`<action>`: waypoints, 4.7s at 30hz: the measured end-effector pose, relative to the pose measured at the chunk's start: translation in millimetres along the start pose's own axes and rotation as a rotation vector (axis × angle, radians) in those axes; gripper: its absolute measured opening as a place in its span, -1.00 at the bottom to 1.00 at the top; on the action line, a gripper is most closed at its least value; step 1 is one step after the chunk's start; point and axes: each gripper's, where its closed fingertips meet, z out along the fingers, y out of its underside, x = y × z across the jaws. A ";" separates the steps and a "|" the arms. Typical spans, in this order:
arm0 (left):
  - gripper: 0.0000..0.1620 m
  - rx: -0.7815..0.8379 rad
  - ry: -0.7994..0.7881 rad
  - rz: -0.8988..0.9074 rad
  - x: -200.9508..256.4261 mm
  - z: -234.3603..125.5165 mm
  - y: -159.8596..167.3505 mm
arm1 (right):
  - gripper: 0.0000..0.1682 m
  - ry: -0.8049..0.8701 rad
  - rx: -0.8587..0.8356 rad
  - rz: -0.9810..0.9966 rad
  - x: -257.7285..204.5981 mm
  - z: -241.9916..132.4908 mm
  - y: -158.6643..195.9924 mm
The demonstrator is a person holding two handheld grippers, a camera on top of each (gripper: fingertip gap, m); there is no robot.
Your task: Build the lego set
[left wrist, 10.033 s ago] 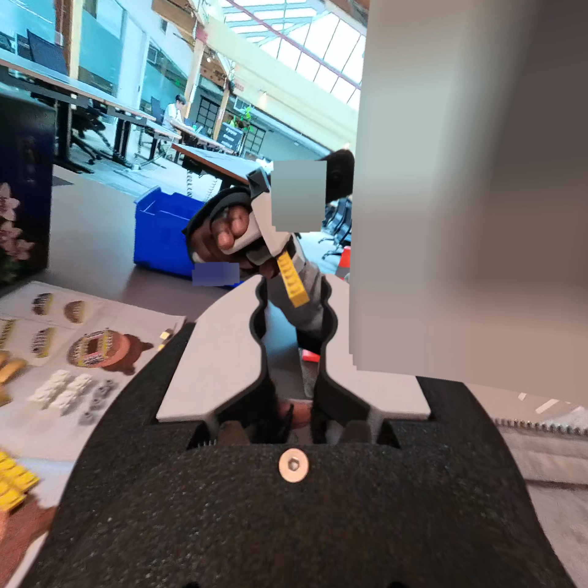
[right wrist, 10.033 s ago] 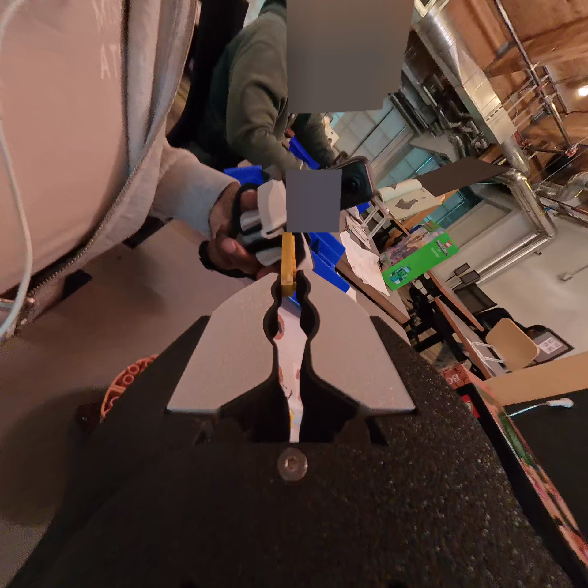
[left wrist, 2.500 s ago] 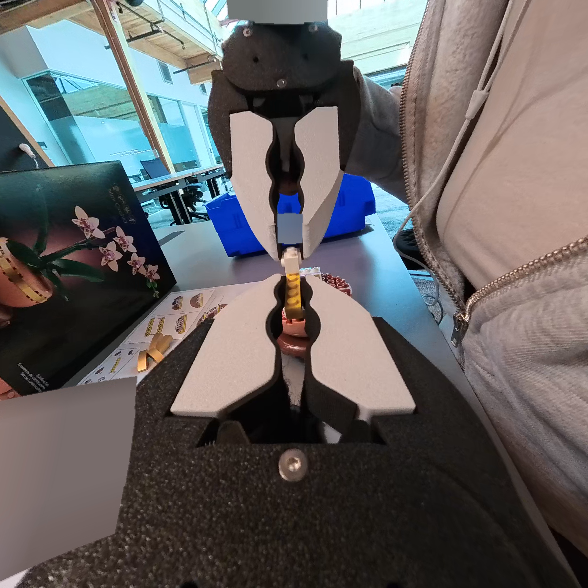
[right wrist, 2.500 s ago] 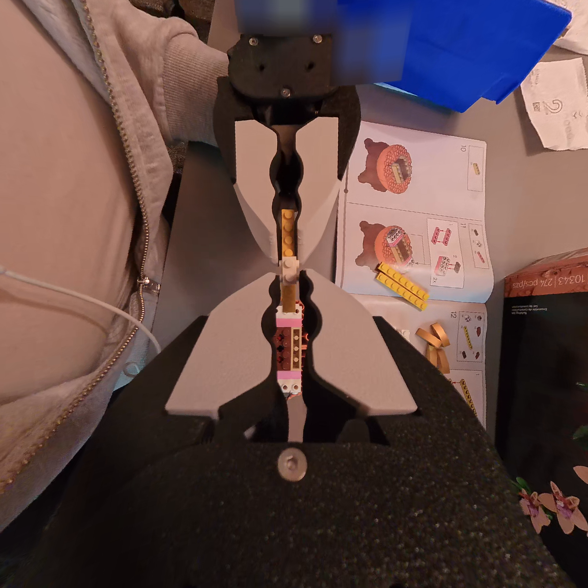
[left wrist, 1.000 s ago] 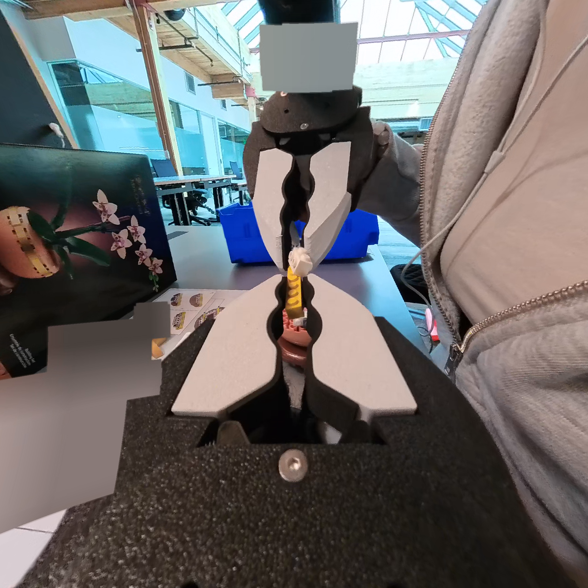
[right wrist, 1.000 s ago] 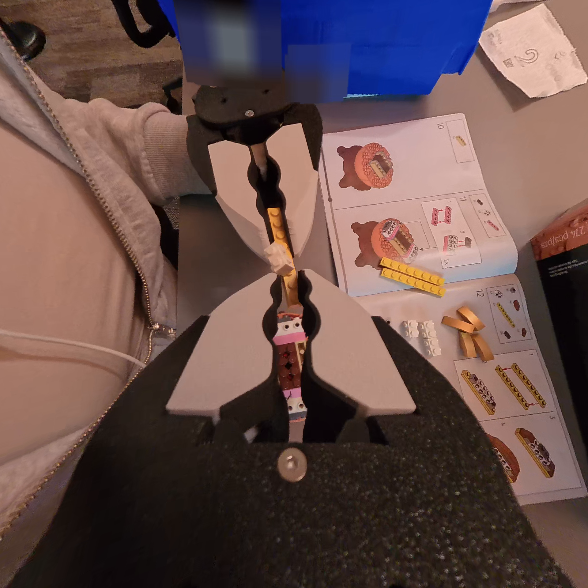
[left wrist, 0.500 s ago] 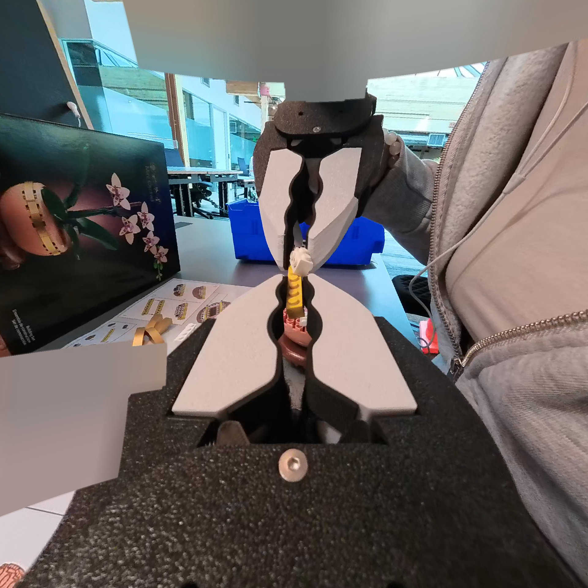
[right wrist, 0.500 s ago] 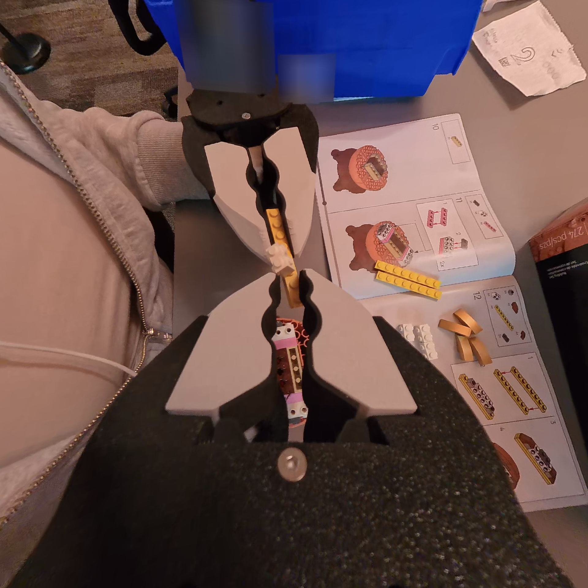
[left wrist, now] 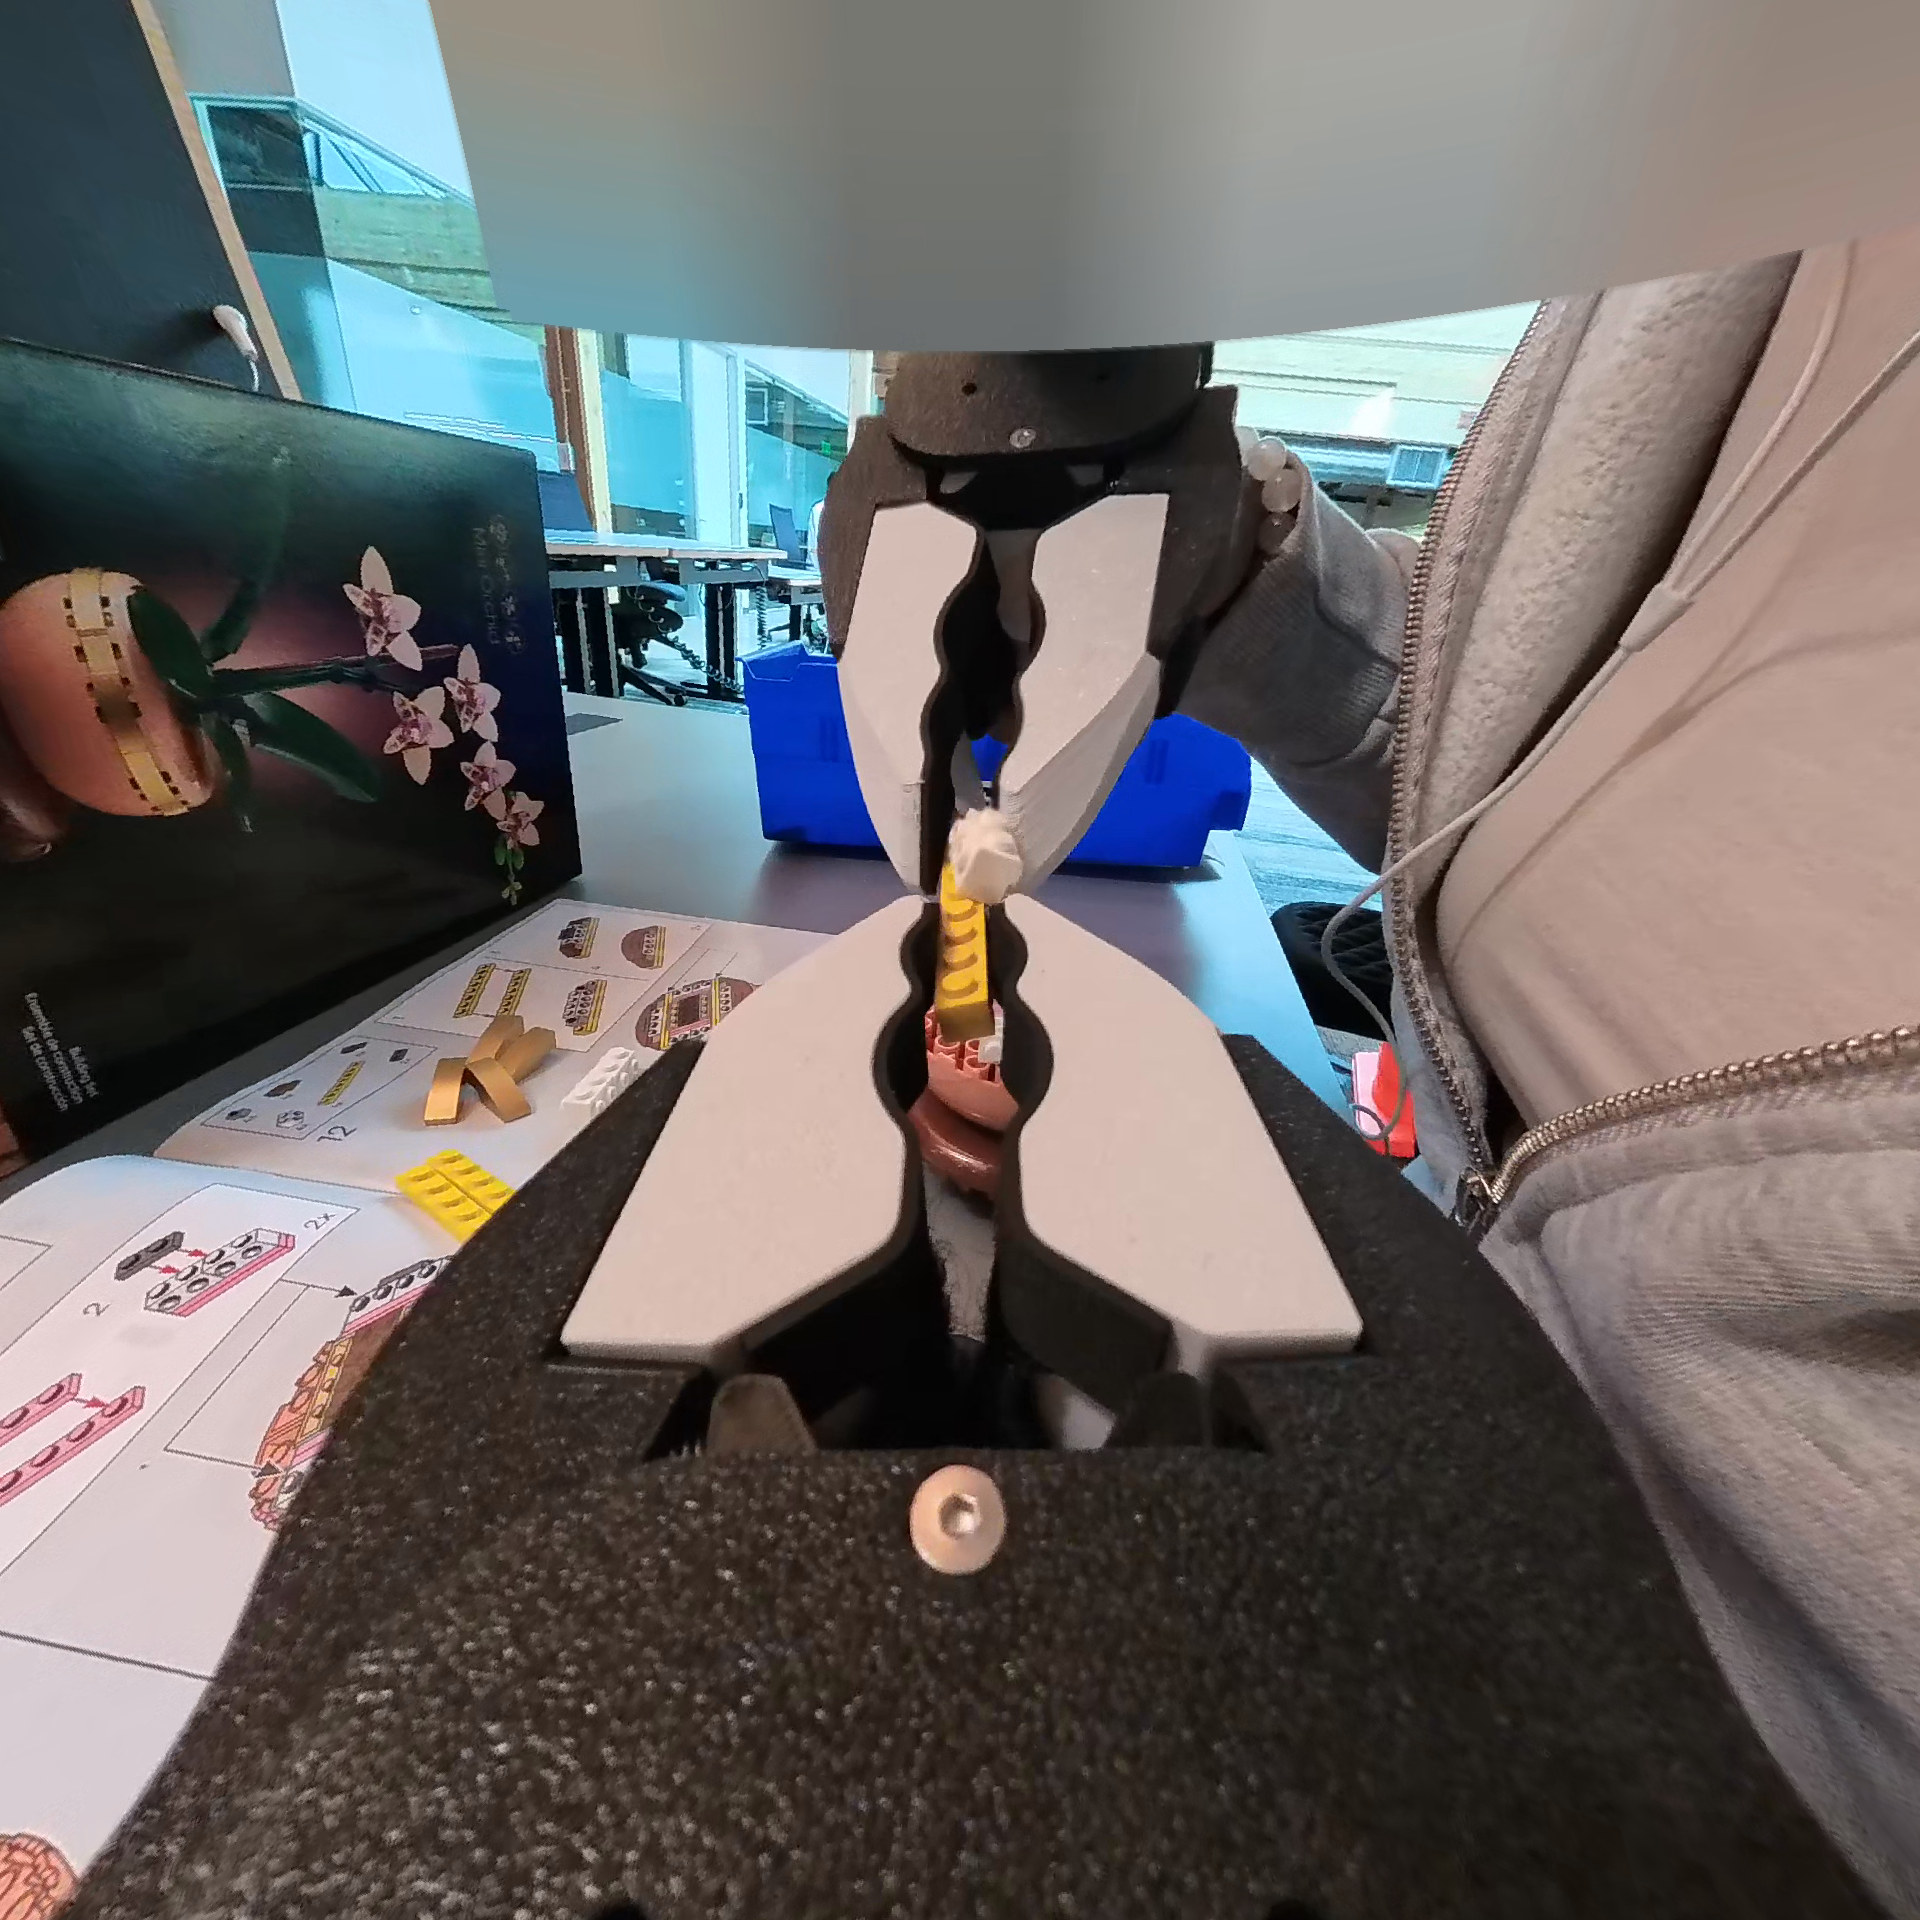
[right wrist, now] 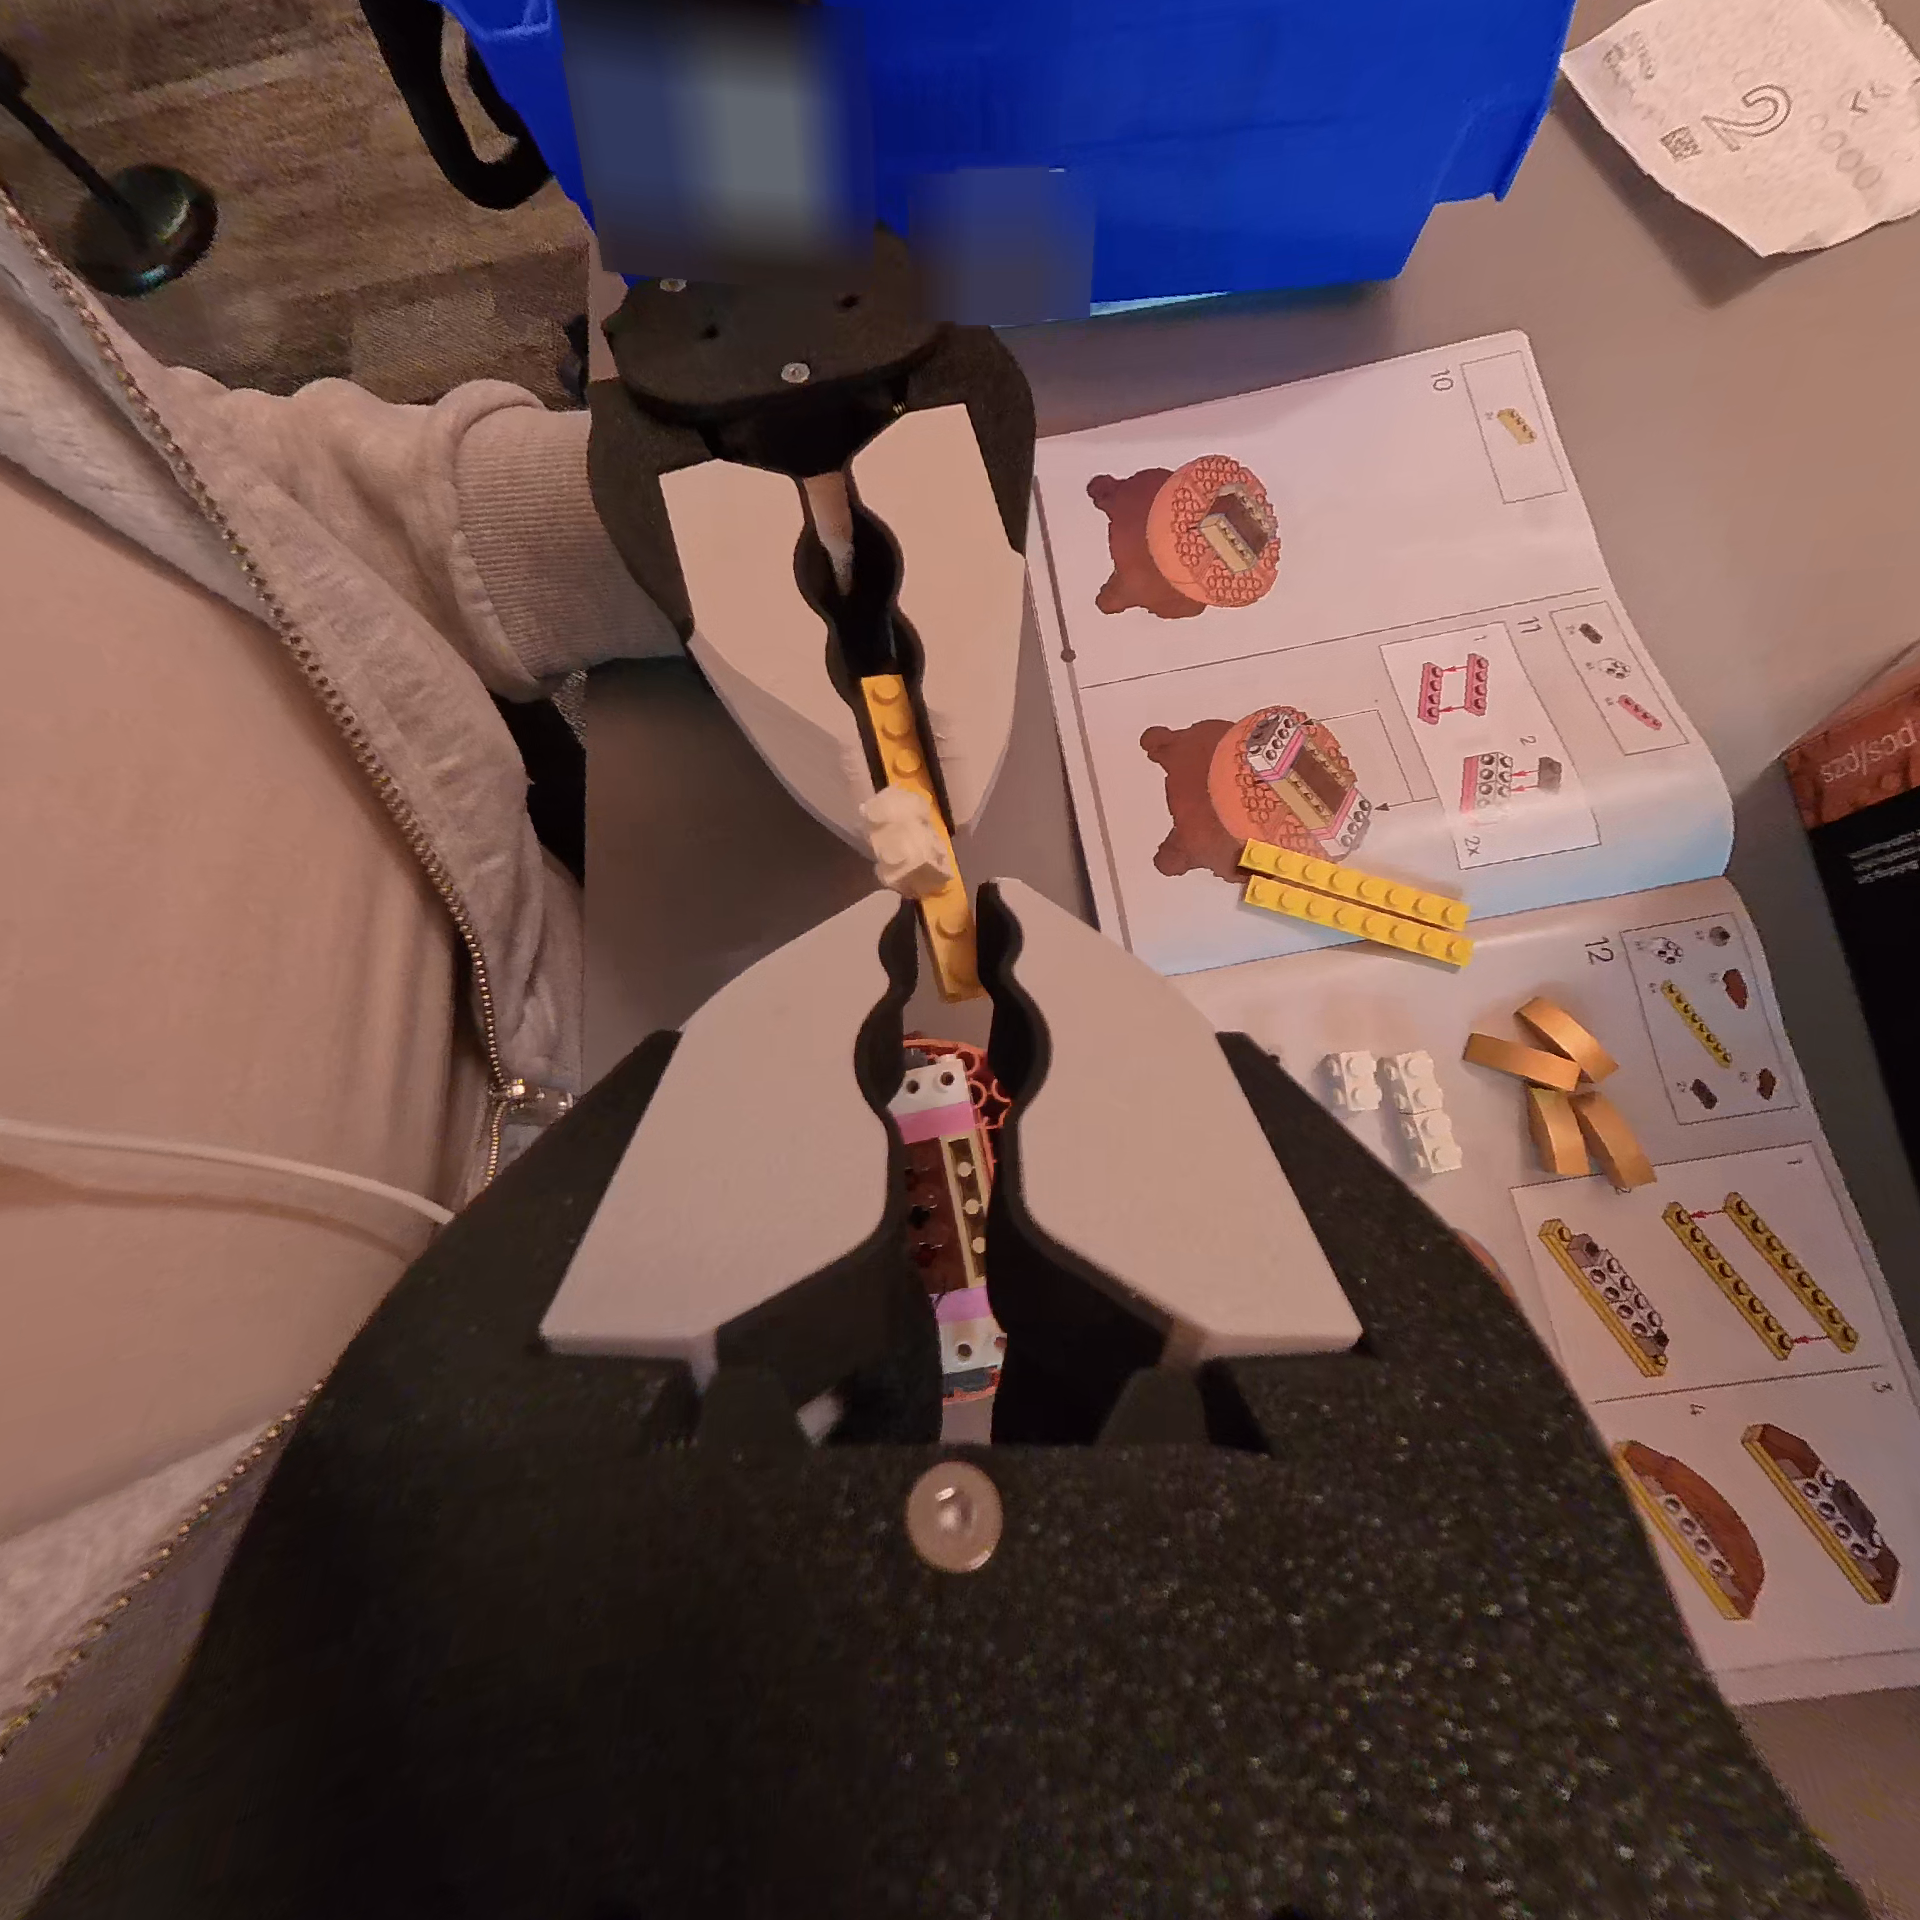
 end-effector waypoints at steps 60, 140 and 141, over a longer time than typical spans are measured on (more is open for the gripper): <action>-0.91 -0.055 0.065 0.059 14.1 1.2 5.1 | -0.92 -0.208 -0.250 -0.247 -18.2 -5.0 -3.1; -0.88 -0.303 -0.302 0.281 29.1 -46.2 -4.2 | -0.91 -0.264 -0.122 -0.613 -45.1 35.0 -30.0; -0.89 -0.280 -0.305 0.264 30.6 -48.6 -4.7 | -0.91 -0.274 -0.109 -0.604 -47.7 35.2 -31.1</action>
